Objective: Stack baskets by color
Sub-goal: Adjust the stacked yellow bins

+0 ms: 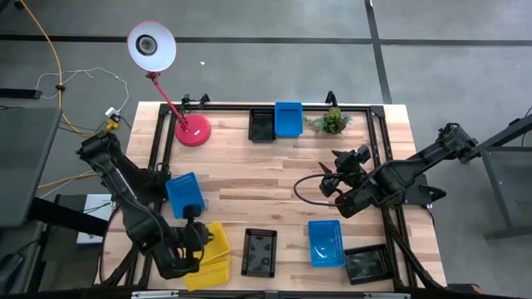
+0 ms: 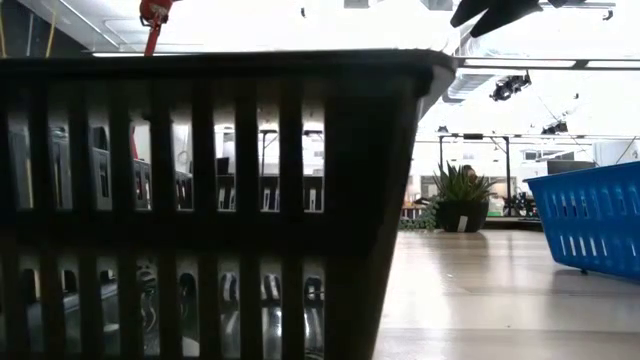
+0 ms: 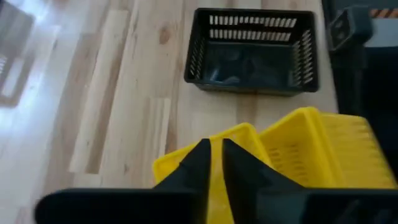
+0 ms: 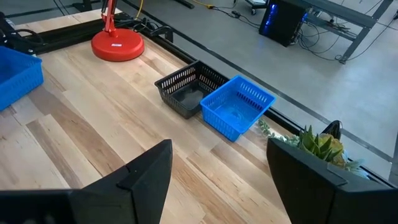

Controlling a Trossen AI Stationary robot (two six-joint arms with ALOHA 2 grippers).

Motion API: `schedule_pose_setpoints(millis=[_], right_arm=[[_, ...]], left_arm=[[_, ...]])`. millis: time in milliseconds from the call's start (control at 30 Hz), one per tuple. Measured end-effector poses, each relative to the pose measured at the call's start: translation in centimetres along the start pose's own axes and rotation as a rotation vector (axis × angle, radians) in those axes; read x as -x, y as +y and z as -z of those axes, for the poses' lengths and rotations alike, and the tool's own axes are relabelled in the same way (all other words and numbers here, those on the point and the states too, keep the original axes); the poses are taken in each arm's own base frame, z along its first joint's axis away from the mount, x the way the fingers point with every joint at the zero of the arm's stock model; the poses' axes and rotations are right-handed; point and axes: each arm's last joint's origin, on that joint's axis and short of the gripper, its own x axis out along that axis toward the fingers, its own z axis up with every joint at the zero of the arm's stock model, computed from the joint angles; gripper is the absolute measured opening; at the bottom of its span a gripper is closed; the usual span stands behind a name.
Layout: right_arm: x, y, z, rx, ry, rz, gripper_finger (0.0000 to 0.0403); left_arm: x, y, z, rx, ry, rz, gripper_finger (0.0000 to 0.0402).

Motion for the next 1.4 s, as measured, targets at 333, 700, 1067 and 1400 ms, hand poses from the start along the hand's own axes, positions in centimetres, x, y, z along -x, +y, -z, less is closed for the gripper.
schedule_pose_setpoints(millis=[333, 700, 1067, 1400], right_arm=[[0.0, 0.0, 0.0, 0.001, 0.006, -0.003, 0.0249], [0.0, 0.0, 0.0, 0.012, 0.009, -0.004, 0.0249], [0.0, 0.0, 0.1, 0.016, 0.026, -0.011, 0.0249], [0.0, 0.0, 0.1, 0.013, 0.026, -0.012, 0.0249]], left_arm=[[-0.4, 0.4, -0.2, 0.204, 0.240, 0.184, 0.0189], [-1.4, -1.0, -1.0, 0.356, 0.325, 0.503, 0.0266], [-4.3, -0.6, 0.9, 0.398, 0.373, 0.573, 0.0266], [-5.9, -0.4, 1.7, 0.419, 0.359, 0.714, 0.0266]])
